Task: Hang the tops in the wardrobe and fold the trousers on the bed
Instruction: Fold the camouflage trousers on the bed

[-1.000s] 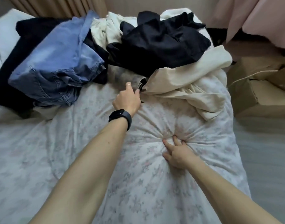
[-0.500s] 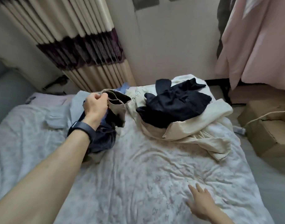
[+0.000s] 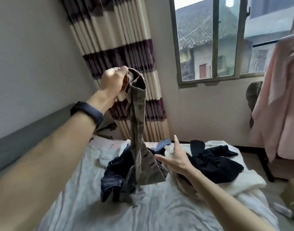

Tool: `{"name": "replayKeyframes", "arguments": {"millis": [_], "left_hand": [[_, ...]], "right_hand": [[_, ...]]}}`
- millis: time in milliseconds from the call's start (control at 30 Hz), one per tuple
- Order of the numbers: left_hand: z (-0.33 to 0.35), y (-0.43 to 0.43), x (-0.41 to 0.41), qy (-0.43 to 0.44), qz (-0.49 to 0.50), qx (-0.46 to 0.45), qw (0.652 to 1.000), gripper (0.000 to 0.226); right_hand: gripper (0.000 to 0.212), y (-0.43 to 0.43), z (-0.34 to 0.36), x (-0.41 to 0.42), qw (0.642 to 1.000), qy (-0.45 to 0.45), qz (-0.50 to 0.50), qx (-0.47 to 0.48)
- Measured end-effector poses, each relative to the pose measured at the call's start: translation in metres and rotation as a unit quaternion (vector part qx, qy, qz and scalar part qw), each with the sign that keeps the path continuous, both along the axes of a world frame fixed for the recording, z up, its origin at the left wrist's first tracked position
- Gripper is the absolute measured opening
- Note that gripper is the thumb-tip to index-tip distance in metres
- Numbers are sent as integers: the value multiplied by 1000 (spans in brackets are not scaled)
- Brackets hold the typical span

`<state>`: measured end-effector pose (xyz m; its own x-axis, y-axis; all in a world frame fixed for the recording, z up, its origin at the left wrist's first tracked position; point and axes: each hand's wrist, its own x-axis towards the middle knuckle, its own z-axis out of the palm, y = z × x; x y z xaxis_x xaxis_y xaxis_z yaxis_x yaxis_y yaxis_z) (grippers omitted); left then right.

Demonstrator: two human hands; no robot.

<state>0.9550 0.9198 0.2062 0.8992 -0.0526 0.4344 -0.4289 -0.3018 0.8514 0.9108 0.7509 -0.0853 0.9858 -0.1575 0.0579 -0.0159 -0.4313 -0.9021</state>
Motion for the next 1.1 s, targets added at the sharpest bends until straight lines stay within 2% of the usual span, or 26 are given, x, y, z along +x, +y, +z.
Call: {"name": "replayKeyframes", "arguments": {"millis": [33,67,133,200,233,300,367,400,433,500,533,633,700,733,833,933,1000,1100], "left_hand": [[17,5,-12,-11,-23,-5,1000,36],[29,11,-21,-19,-40,-6,999,39],[39,27,-32,-17,-35,5,999,44],[32,48,-42,-1,-18,-11,1000,40],[27,55,-48,10,-22,-15,1000,35],[21,59,-64,37,-54,-22,998,27],[23,56,-83,41,-87,-30,995,32],[27,50,-90,36,-97,-27,994,36],[34,45,-101,31,-105,-32,993,37],[50,43,-116,17,-100,-63,993,35],[58,51,-120,7,-81,-91,993,34],[64,90,-103,4,29,-179,983,25],[43,125,-82,37,141,-163,976,21],[26,142,-69,72,193,-138,969,24],[-34,172,-50,170,278,-56,944,58],[-83,152,-85,187,261,34,946,67],[-120,124,-114,191,216,53,956,64],[-171,77,-151,240,14,99,966,57]], "right_hand": [[135,12,15,3,1000,0,25,2],[124,25,29,2,998,9,62,4],[78,53,45,-3,991,11,133,14],[15,80,51,-12,992,-36,120,-5],[10,88,55,-17,994,-65,89,-6],[28,94,61,-23,994,-95,53,-11],[79,98,66,-32,995,-76,58,-37],[94,99,63,-34,996,-54,57,-42],[89,102,61,-36,996,-39,63,-54],[36,106,64,-40,992,-41,69,-98],[24,107,71,-41,990,-56,52,-116],[30,91,101,-41,987,-71,-49,-136],[30,82,122,-49,985,-91,-91,-117],[31,79,134,-53,985,-101,-100,-102],[33,78,177,-67,982,-138,-113,-59],[32,78,223,-70,982,-120,-137,52],[30,76,236,-75,980,-99,-143,93],[29,74,228,-87,983,-69,-137,103]]}}
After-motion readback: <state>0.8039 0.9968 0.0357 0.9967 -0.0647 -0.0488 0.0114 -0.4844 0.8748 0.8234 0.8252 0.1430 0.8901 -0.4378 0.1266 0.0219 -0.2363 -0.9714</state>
